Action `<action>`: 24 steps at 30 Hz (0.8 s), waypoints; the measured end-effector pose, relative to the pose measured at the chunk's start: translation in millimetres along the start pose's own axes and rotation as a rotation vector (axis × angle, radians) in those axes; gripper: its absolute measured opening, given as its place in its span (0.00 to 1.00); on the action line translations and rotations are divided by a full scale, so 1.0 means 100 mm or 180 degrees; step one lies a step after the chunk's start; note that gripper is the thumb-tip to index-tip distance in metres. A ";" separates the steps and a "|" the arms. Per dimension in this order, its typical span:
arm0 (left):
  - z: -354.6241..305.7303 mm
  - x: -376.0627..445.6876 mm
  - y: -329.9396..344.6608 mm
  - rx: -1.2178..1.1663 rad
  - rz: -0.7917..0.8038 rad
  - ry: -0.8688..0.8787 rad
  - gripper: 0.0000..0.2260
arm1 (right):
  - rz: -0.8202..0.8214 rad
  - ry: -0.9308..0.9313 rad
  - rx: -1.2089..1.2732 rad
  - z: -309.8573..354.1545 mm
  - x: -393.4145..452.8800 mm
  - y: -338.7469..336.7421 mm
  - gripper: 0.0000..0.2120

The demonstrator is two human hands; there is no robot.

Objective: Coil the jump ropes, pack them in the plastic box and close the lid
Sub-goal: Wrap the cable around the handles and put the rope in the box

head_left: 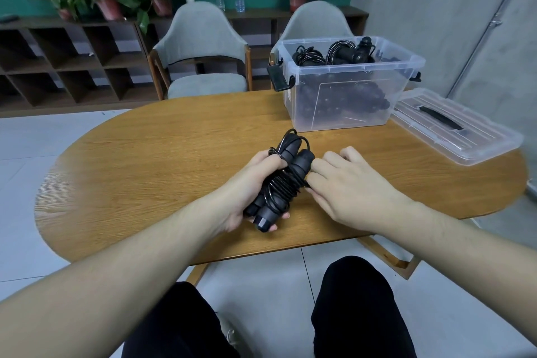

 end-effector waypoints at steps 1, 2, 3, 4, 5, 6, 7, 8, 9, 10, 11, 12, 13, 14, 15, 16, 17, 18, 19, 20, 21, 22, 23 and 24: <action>0.01 0.01 0.01 0.0046 0.0006 -0.0042 0.14 | 0.0032 -0.0047 -0.0100 0.01 0.00 -0.01 0.15; 0.03 0.02 0.01 0.0083 -0.0005 -0.0078 0.19 | 0.0066 -0.0110 -0.0175 0.02 0.00 -0.02 0.15; 0.03 0.03 0.01 0.0121 -0.0047 -0.0084 0.22 | 0.0102 -0.0171 -0.0244 0.03 0.01 -0.03 0.15; 0.02 0.04 0.01 0.0152 -0.0113 -0.0031 0.20 | 0.0177 -0.0200 -0.0292 0.03 0.01 -0.03 0.14; 0.00 0.03 -0.01 0.0165 -0.0222 0.0051 0.16 | 0.0297 -0.0175 -0.0316 0.01 0.02 -0.03 0.14; -0.02 0.02 -0.03 0.0165 -0.0356 0.0143 0.11 | 0.0497 -0.0080 -0.0311 -0.01 0.03 -0.02 0.14; -0.04 0.01 -0.06 0.0182 -0.0505 0.0249 0.07 | 0.0735 0.0062 -0.0283 -0.04 0.03 0.00 0.15; -0.08 0.00 -0.08 0.0205 -0.0641 0.0389 0.05 | 0.1022 0.0257 -0.0228 -0.07 0.02 0.04 0.17; -0.12 -0.01 -0.10 0.0202 -0.0766 0.0546 0.06 | 0.1230 0.0475 -0.0195 -0.11 0.01 0.05 0.19; -0.17 -0.01 -0.11 0.0200 -0.0887 0.0745 0.07 | 0.1312 0.0671 -0.0192 -0.15 0.01 0.03 0.20; -0.24 -0.04 -0.13 0.0249 -0.1015 0.0975 0.09 | 0.1314 0.0850 -0.0190 -0.20 0.02 0.00 0.21; -0.30 -0.07 -0.14 0.0337 -0.1150 0.1169 0.11 | 0.1285 0.1021 -0.0156 -0.25 0.03 -0.01 0.22; -0.34 -0.09 -0.16 0.0369 -0.1267 0.1305 0.11 | 0.1245 0.1182 -0.0074 -0.30 0.01 0.01 0.22; -0.35 -0.09 -0.18 0.0307 -0.1332 0.1389 0.11 | 0.1161 0.1364 0.0082 -0.35 -0.01 0.05 0.21; -0.35 -0.09 -0.20 0.0180 -0.1358 0.1429 0.11 | 0.1070 0.1605 0.0414 -0.41 -0.06 0.10 0.21; -0.34 -0.08 -0.22 0.0066 -0.1377 0.1434 0.11 | 0.0973 0.1902 0.0931 -0.45 -0.13 0.19 0.24; -0.33 -0.07 -0.26 -0.0033 -0.1411 0.1416 0.11 | 0.0843 0.2223 0.1607 -0.45 -0.20 0.29 0.29; -0.31 -0.06 -0.29 -0.0107 -0.1447 0.1410 0.11 | 0.0586 0.2510 0.2334 -0.42 -0.23 0.37 0.33; -0.30 -0.06 -0.32 -0.0151 -0.1478 0.1407 0.11 | 0.0268 0.2749 0.2955 -0.40 -0.26 0.43 0.36; -0.29 -0.05 -0.35 -0.0183 -0.1511 0.1418 0.12 | -0.0043 0.2988 0.3451 -0.39 -0.28 0.47 0.36; -0.28 -0.05 -0.37 -0.0216 -0.1538 0.1434 0.13 | -0.0315 0.3273 0.3865 -0.38 -0.31 0.50 0.35; -0.27 -0.05 -0.39 -0.0257 -0.1548 0.1449 0.14 | -0.0564 0.3635 0.4259 -0.36 -0.35 0.54 0.32; -0.27 -0.05 -0.39 -0.0307 -0.1535 0.1458 0.15 | -0.0750 0.4047 0.4733 -0.32 -0.37 0.60 0.29; -0.25 -0.04 -0.38 -0.0358 -0.1506 0.1461 0.15 | -0.0869 0.4453 0.5332 -0.24 -0.37 0.67 0.29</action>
Point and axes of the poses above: each hand's wrist, its own x-axis towards the middle knuckle, its own y-axis out of the palm, z = x × y, the point moved 9 cm from there along x, towards the middle knuckle, and after that the axes turned 10 degrees about -y, right-handed, at the moved point
